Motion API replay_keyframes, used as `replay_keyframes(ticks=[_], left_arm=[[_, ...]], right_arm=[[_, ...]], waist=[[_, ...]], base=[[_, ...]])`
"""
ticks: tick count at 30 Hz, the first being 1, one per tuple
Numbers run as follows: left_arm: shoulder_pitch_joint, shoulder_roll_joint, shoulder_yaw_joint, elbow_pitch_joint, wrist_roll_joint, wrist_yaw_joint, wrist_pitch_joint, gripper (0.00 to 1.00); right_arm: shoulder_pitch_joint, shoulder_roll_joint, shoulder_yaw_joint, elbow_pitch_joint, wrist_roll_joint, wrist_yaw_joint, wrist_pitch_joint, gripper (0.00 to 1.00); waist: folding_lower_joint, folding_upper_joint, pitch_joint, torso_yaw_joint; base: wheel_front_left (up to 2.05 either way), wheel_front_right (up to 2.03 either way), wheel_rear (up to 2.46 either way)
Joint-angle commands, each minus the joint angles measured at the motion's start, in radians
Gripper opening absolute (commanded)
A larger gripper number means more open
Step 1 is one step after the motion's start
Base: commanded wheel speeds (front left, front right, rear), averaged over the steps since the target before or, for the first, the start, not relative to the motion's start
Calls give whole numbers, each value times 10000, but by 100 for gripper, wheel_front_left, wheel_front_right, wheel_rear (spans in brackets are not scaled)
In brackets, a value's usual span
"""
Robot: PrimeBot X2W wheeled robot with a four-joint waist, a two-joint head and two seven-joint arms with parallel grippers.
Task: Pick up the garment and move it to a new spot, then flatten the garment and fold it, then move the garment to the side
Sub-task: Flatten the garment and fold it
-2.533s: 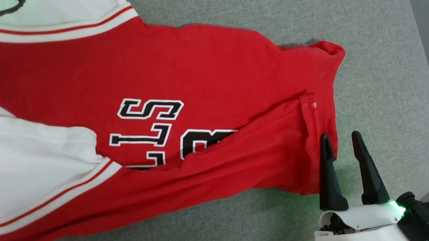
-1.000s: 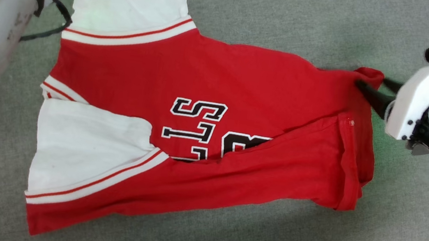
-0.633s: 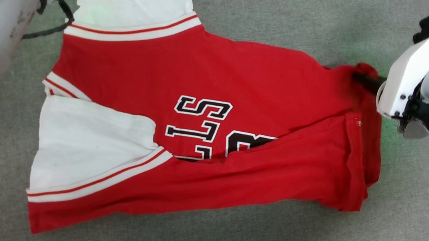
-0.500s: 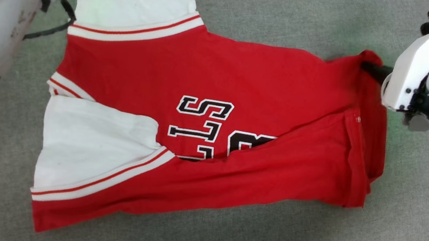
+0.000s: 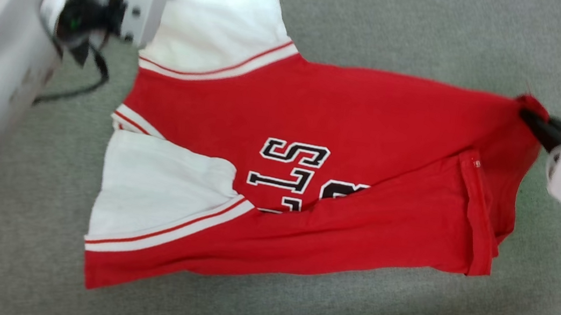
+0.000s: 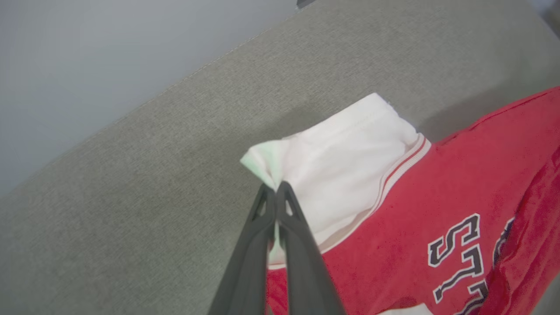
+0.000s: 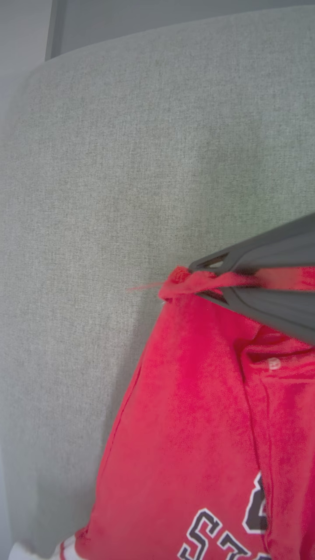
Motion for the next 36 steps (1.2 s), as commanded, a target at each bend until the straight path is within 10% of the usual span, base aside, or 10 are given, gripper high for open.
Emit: replay_keyframes(ticks=[1,7,20,36], left_arm=[[350,161,-52,-231,-117,-22,-33,0],[1688,950,-228,-1572,-502,172,138,0],[4178,2448,-555,-4854,-1340,2121,1019,0],[4756,1700,-986,-3989,-1532,2512,1264,0]], right_arm=[[341,-234,42,-196,115,-12,-160,0],[1705,-1024,78,-969,600,-12,-383,0],[3535,-1184,-232,-1472,1397,-12,892,0],[2992,579,-476,48,940,-11,2205,0]], waist=[[0,-1,-433,363],[0,-1,-1044,693],[0,-1,-1435,1043],[0,-1,-968,805]], base=[[0,0,0],[0,0,0],[0,0,0],[0,0,0]])
